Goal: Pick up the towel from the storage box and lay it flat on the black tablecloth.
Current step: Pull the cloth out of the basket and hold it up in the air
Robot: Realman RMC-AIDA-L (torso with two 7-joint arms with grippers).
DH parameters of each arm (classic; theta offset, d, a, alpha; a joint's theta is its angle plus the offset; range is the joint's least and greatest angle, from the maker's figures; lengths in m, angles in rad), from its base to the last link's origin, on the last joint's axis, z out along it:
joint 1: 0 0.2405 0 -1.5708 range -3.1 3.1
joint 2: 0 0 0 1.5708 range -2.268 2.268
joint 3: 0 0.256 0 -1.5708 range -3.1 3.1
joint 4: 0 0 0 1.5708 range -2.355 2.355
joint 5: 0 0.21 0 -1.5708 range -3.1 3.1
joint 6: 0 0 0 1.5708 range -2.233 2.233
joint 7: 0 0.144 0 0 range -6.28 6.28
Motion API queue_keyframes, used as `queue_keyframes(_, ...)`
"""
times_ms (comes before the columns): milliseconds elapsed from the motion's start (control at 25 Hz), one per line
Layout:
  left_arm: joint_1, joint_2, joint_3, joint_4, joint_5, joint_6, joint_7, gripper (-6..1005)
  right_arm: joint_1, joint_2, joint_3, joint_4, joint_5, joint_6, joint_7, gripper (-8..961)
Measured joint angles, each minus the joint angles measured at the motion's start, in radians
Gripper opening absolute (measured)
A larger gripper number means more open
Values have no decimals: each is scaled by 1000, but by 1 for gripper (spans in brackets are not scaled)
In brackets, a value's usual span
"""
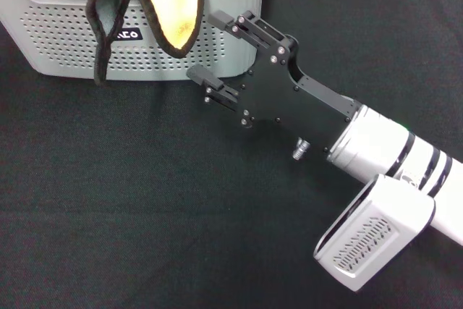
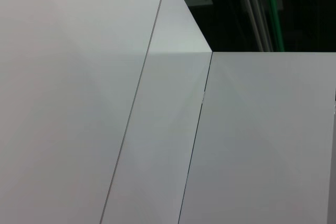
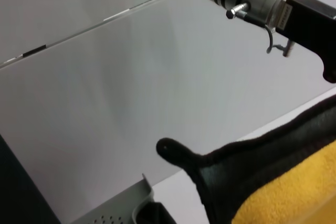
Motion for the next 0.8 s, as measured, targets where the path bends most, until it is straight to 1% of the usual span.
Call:
queue_keyframes(200, 0, -1, 0, 0, 1, 0, 0, 44, 31, 0, 7, 1, 1, -1, 5, 706)
queue_keyframes(320, 0, -1, 0, 0, 3, 1, 1, 44, 36, 0, 8, 1, 1, -6, 2, 703)
queue_keyframes(560, 1, -1, 2, -3, 5, 1, 1, 44, 36, 0, 8, -6, 1, -20, 2, 698)
queue_keyframes(800, 3, -1, 9, -5, 5, 1, 1, 44, 17, 0, 3, -13, 7, -51, 2, 693)
